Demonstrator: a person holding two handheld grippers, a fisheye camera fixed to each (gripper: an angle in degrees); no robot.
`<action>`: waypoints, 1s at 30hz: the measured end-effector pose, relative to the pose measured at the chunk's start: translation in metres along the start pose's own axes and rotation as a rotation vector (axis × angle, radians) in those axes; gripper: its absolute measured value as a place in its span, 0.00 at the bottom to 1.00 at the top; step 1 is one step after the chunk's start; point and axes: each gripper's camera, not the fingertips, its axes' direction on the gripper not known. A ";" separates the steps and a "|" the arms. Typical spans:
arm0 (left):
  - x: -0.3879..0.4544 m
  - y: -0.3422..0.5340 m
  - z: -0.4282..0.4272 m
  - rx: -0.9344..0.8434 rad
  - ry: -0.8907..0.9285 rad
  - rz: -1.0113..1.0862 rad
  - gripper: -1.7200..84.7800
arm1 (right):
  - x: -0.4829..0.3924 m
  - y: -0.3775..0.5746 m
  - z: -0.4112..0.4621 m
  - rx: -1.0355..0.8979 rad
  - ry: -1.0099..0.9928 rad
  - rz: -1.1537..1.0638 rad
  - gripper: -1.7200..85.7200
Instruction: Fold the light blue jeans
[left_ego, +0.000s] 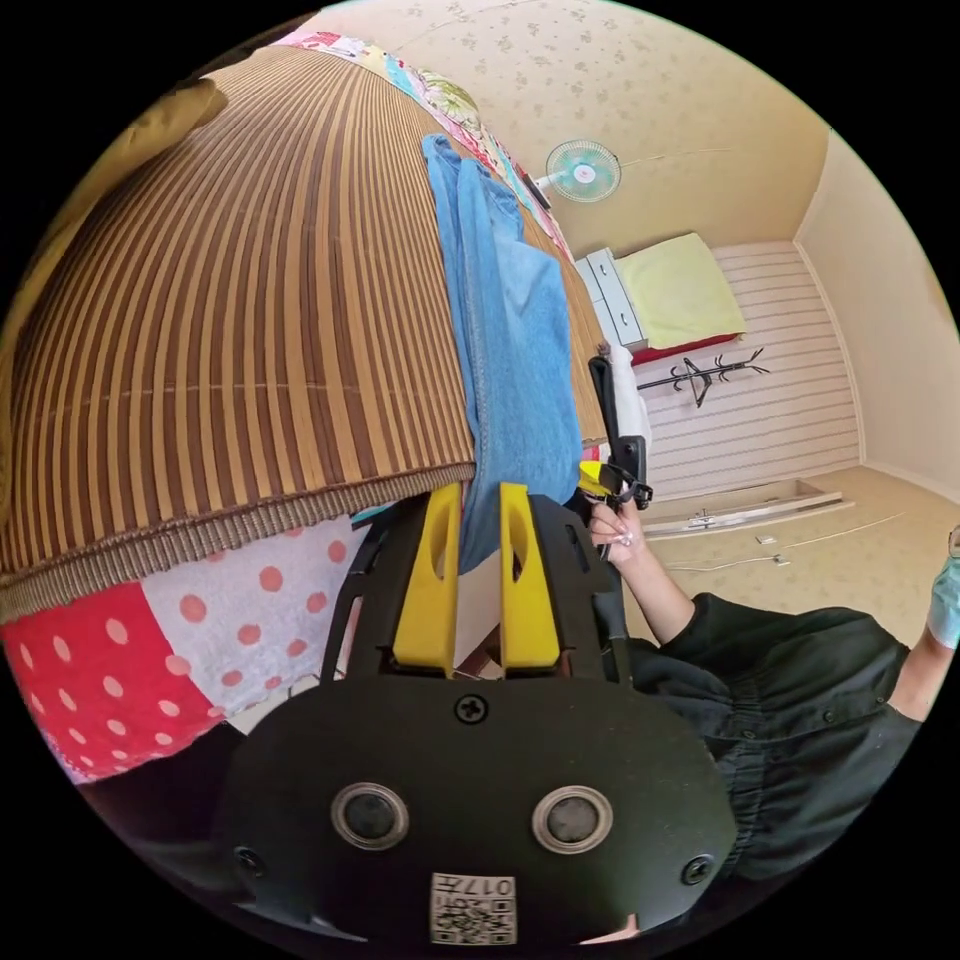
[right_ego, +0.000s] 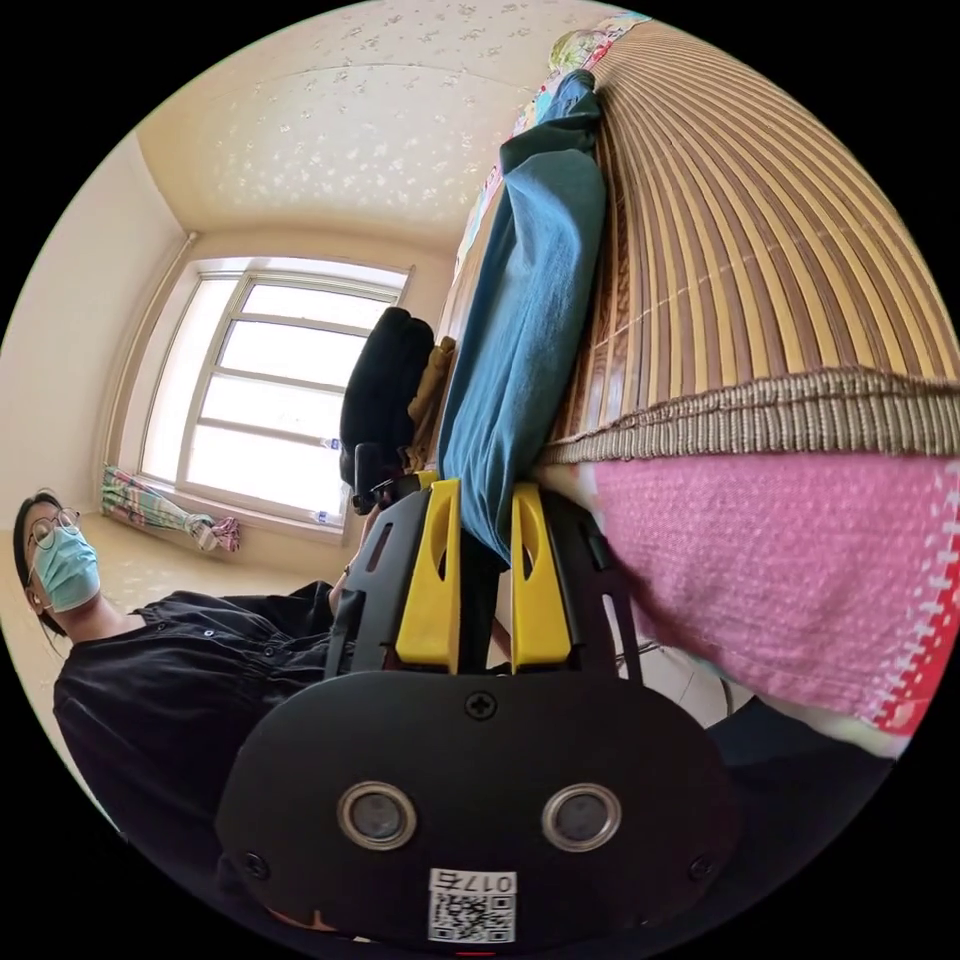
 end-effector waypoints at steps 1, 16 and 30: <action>0.000 -0.002 0.005 -0.022 0.028 0.007 0.10 | 0.001 0.002 -0.003 0.004 -0.002 0.002 0.11; 0.015 0.018 0.031 -0.082 0.113 0.036 0.05 | 0.001 0.038 -0.014 -0.010 0.044 -0.060 0.11; 0.219 0.112 -0.070 0.102 0.583 0.484 0.02 | -0.146 0.084 -0.102 0.137 -0.306 -0.458 0.05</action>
